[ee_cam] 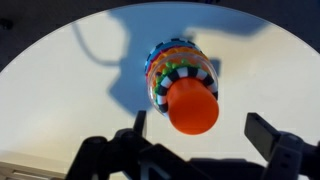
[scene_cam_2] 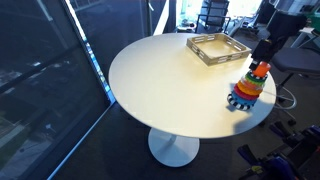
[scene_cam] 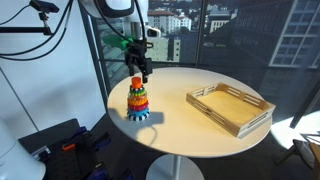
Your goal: Put the small white and black ring on the table
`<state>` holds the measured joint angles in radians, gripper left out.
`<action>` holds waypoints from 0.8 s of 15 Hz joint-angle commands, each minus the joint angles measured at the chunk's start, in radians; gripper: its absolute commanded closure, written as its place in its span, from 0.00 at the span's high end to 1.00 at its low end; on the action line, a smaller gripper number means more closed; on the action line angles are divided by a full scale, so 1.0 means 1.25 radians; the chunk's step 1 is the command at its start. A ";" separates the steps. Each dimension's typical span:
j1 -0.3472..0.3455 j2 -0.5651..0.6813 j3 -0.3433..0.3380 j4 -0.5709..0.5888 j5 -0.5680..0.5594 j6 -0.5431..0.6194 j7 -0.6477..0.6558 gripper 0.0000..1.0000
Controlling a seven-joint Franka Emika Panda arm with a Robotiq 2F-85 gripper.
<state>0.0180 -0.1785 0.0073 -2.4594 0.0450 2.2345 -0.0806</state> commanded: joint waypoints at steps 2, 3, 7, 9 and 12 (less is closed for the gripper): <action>0.000 0.017 0.006 -0.009 -0.016 0.022 0.034 1.00; 0.000 0.020 0.006 -0.009 -0.017 0.020 0.035 1.00; 0.001 0.028 0.009 -0.009 -0.022 0.019 0.042 1.00; 0.001 0.032 0.010 -0.009 -0.023 0.020 0.043 1.00; 0.001 0.035 0.013 -0.010 -0.024 0.021 0.043 1.00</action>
<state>0.0182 -0.1326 0.0165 -2.4642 0.0379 2.2444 -0.0624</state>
